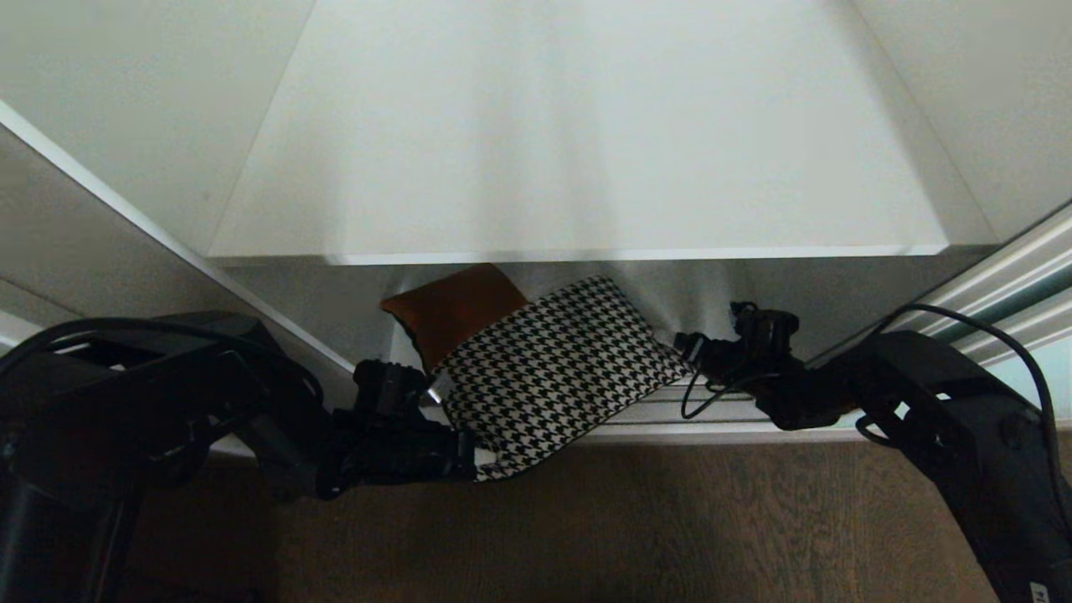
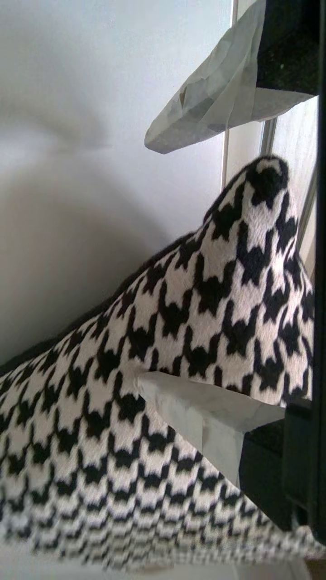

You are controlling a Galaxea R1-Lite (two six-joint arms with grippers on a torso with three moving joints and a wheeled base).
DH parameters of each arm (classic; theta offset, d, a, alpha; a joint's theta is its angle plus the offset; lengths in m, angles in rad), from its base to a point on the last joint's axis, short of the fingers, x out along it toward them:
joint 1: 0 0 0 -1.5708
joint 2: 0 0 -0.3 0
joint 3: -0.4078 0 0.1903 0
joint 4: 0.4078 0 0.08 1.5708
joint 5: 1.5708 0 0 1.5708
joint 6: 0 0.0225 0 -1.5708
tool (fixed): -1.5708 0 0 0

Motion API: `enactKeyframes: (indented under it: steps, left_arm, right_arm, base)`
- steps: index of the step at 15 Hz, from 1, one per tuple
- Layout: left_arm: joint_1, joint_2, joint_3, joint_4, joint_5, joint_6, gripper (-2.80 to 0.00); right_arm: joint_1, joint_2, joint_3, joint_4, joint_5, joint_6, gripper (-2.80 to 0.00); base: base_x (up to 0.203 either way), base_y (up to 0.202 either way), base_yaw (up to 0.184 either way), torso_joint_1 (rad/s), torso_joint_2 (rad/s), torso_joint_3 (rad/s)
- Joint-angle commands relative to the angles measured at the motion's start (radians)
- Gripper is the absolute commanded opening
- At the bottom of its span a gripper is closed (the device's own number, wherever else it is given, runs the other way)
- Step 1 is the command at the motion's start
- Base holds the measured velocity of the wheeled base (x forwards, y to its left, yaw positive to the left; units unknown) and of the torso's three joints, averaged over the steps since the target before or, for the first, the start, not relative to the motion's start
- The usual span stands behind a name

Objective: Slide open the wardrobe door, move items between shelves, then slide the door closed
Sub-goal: Place the pillow on the higher shelf

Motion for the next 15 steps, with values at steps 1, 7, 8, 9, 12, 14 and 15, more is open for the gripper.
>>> enactKeyframes:
  steps: [1,7,8,9,12,14,15]
  left_arm:
    - [0.0,0.002,0.001,-0.003,-0.002,0.0,-2.8]
    - [0.0,0.003,-0.001,-0.003,-0.002,-0.001,-2.8]
    - [0.0,0.003,-0.002,-0.003,-0.004,-0.003,-2.8]
    - [0.0,0.003,-0.002,-0.003,-0.003,-0.003,-2.8]
    - [0.0,0.004,-0.007,-0.002,-0.004,-0.003,-2.8]
    - [0.0,0.004,-0.007,-0.002,-0.004,-0.003,-2.8]
    - [0.0,0.004,-0.007,0.0,-0.004,-0.003,-2.8]
  right_arm:
    - [0.001,-0.035,0.028,-0.027,0.004,0.017,0.0]
    - [0.007,-0.071,0.091,-0.071,0.016,0.044,0.0]
    - [0.009,-0.068,0.092,-0.071,0.016,0.043,0.0]
    - [0.011,-0.065,0.095,-0.068,0.015,0.038,0.0]
    - [0.015,-0.061,0.121,-0.063,0.013,0.026,0.0]
    - [0.025,-0.054,0.142,-0.071,0.012,-0.02,0.0]
    - [0.025,-0.055,0.147,-0.071,0.012,-0.024,0.0]
  base:
    - [0.0,0.0,0.0,0.0,0.0,0.0]
    - [0.0,0.0,0.0,0.0,0.0,0.0]
    - [0.0,0.0,0.0,0.0,0.0,0.0]
    - [0.0,0.0,0.0,0.0,0.0,0.0]
    - [0.0,0.0,0.0,0.0,0.0,0.0]
    - [0.0,0.0,0.0,0.0,0.0,0.0]
    - [0.0,0.0,0.0,0.0,0.0,0.0]
